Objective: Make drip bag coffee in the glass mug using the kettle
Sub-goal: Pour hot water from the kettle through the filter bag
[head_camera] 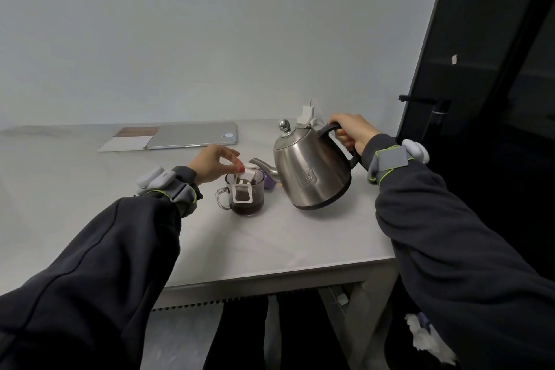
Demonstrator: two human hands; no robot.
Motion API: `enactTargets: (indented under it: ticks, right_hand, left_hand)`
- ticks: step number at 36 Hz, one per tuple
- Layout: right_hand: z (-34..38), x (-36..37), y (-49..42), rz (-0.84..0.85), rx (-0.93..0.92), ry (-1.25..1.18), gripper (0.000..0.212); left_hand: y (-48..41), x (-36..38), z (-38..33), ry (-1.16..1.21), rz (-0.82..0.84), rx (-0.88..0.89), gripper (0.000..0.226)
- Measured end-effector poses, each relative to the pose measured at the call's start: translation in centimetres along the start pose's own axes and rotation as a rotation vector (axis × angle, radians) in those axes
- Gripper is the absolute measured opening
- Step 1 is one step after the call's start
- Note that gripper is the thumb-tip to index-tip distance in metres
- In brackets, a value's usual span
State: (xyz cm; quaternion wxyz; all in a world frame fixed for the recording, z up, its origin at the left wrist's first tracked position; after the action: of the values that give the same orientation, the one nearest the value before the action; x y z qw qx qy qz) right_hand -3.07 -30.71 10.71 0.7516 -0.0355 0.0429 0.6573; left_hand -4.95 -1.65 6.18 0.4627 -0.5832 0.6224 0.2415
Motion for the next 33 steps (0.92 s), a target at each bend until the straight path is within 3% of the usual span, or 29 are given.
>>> enactTargets:
  ticks: [12, 17, 28, 33]
  right_hand:
    - [0.1, 0.2, 0.0, 0.005, 0.003, 0.004, 0.027]
    - [0.5, 0.3, 0.1, 0.008, -0.008, 0.008, 0.028]
    - [1.2, 0.4, 0.4, 0.021, -0.022, 0.034, 0.024]
    - [1.1, 0.4, 0.4, 0.021, -0.018, 0.046, 0.024]
  left_hand:
    - [0.1, 0.1, -0.2, -0.020, -0.001, 0.006, 0.013]
    - [0.5, 0.0, 0.0, 0.005, 0.029, 0.000, 0.029]
    - [3.1, 1.6, 2.2, 0.408, 0.054, -0.147, 0.036]
    - [4.0, 2.1, 2.8, 0.459, 0.098, -0.190, 0.038]
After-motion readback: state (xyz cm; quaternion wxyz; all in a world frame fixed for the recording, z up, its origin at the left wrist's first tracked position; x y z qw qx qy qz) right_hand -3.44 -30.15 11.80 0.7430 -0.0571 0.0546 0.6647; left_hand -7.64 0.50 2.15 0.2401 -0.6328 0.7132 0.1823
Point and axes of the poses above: each hand's wrist, its own y-axis away from the middle knuckle, its own x-axis out of the palm, z = x × y, the point moved 8 cm from there along -y, towards the middle knuckle, and after that the axes turned 10 degrees about -y, right-handed, at the moved point
